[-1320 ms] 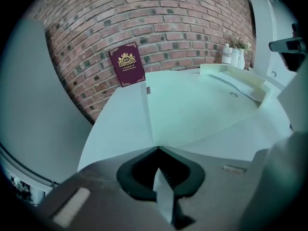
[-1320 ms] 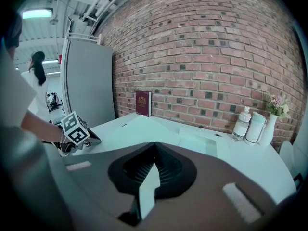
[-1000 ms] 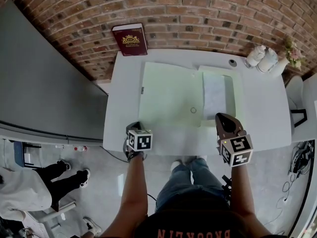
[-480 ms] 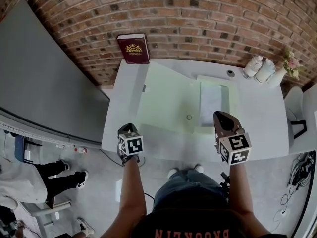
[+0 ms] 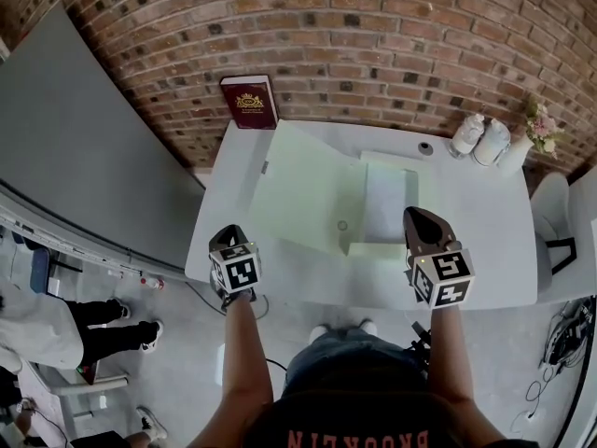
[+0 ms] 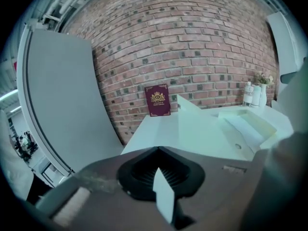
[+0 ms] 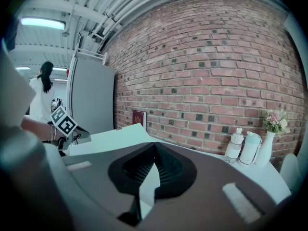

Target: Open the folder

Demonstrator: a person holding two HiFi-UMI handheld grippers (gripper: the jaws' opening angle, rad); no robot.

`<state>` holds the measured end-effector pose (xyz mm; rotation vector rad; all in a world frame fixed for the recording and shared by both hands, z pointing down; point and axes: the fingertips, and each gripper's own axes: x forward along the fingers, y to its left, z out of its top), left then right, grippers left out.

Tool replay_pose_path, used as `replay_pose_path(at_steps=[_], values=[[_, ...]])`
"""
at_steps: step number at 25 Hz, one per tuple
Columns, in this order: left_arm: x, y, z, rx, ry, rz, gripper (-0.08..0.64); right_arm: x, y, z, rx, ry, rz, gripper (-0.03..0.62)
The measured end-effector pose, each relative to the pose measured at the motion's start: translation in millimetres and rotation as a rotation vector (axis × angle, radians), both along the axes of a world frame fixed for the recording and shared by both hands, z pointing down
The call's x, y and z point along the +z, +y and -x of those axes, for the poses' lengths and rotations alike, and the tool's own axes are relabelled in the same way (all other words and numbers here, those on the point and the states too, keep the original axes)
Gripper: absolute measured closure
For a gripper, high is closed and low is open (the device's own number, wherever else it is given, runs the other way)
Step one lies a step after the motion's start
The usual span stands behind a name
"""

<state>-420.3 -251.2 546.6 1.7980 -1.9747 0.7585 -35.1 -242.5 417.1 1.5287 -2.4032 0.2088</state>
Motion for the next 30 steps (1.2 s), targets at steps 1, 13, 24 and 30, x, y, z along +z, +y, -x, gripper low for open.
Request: replay_pose_path(at_steps=[1, 13, 24, 30], values=[[-7, 0, -3, -0.002, -0.004, -0.014, 0.560, -2, 1, -3, -0.002, -0.004, -0.005, 0.594], [-83, -3, -72, 0.042, -0.002, -0.184, 0.560, -25, 21, -51, 0.008, -0.043, -0.067, 0.594], [-166, -1, -195, 0.280, 0.096, -0.436, 0.560, -55, 34, -90, 0.024, -0.063, -0.164, 0.595], [-201, 4, -242, 0.378, 0.130, -0.547, 0.560, -74, 34, -98, 0.033, -0.052, -0.208, 0.595]])
